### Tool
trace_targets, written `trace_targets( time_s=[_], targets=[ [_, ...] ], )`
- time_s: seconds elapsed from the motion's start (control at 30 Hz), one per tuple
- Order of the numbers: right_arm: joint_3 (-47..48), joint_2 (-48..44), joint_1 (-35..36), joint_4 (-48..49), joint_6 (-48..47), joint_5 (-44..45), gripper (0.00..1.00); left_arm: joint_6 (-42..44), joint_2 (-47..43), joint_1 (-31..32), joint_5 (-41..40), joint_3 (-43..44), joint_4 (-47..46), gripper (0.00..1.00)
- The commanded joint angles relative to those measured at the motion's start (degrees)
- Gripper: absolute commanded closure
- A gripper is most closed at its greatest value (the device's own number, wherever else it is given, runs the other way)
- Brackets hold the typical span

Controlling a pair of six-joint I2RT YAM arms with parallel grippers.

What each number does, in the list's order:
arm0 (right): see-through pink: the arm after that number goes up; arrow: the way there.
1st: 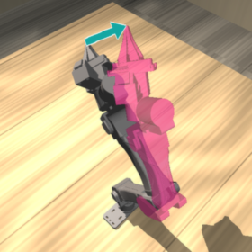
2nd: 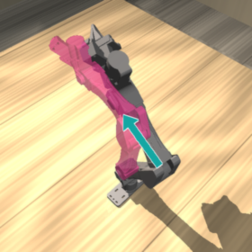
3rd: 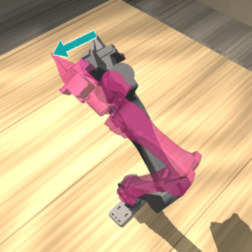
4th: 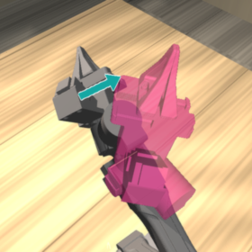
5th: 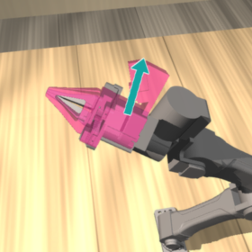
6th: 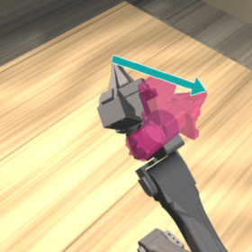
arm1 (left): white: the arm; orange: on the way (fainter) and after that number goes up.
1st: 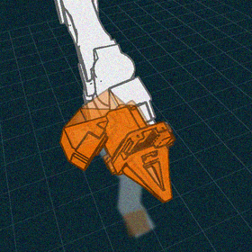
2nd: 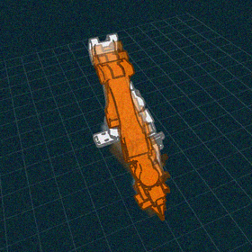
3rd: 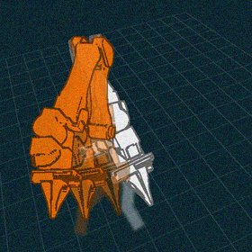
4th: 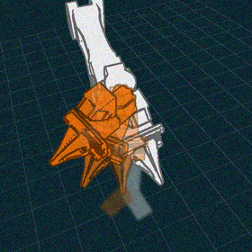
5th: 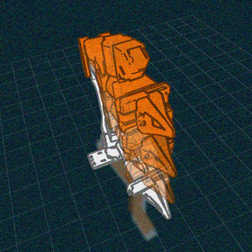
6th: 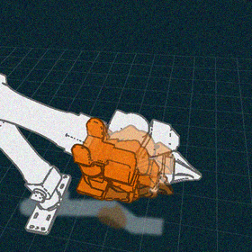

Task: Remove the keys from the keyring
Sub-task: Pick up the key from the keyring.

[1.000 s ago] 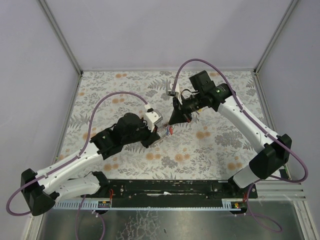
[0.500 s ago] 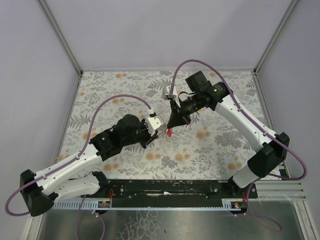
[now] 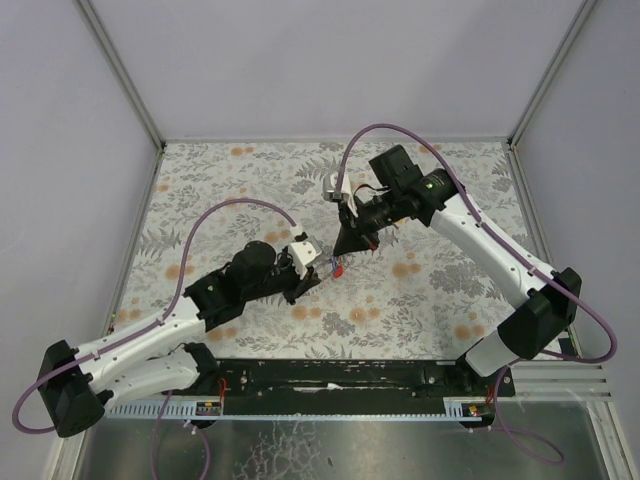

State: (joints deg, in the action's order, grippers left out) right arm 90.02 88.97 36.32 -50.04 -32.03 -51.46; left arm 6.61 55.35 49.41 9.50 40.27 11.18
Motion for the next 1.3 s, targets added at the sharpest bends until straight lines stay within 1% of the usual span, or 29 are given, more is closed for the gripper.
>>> trace_targets(
  time_s=[0.0,0.13,0.23,0.3,0.43,0.57,0.67,0.77,0.93,1.07,1.17,1.23,1.27],
  targets=[
    [0.13,-2.47,0.60,-0.09,-0.79,1.12,1.00,0.67,-3.55,-0.45,3.09,-3.46,-9.40,1.00],
    [0.81,0.02,0.83,-3.67,-3.00,-0.17,1.00,5.33,-4.30,-0.37,1.09,-3.38,-9.50,1.00],
    [0.63,0.62,1.33,-3.94,-3.47,-1.57,1.00,9.62,-3.92,-0.45,0.21,-2.71,-9.00,1.00],
    [0.76,0.82,1.56,-3.75,-3.48,-2.96,1.00,10.38,-3.35,-0.45,-0.58,-2.66,-9.31,1.00],
    [0.19,1.37,1.65,-2.61,-2.51,-3.74,1.00,7.76,-1.74,-0.43,-1.15,-4.54,-12.88,1.00],
    [-2.15,1.54,1.65,-0.31,-0.98,-2.84,1.00,3.28,-1.74,-0.41,-0.51,-11.14,-22.65,1.00],
    [-3.25,2.24,1.65,0.58,-0.67,-2.31,1.00,1.88,-1.38,-0.45,-0.67,-15.89,-31.59,1.00],
    [-3.82,3.46,1.57,0.65,-0.74,-1.11,1.00,1.86,-0.28,-0.44,-2.38,-18.74,-36.90,1.00],
    [-5.83,4.87,1.16,2.20,0.85,0.49,1.00,2.40,2.19,-0.43,-1.76,-19.47,-39.31,0.99],
    [-7.59,5.25,0.86,5.16,2.62,0.64,1.00,0.39,4.31,-0.49,-0.59,-21.29,-41.41,0.97],
    [-8.57,5.98,0.82,6.62,3.63,1.11,1.00,-1.15,4.61,-0.45,-1.04,-23.46,-44.33,0.93],
    [-8.79,6.04,0.78,7.37,4.43,1.50,1.00,-1.99,5.11,-0.43,-1.36,-24.82,-46.14,0.88],
    [-8.68,7.38,0.71,7.55,4.72,1.60,1.00,-2.42,5.39,-0.43,-1.35,-25.10,-46.53,0.87]
  ],
)
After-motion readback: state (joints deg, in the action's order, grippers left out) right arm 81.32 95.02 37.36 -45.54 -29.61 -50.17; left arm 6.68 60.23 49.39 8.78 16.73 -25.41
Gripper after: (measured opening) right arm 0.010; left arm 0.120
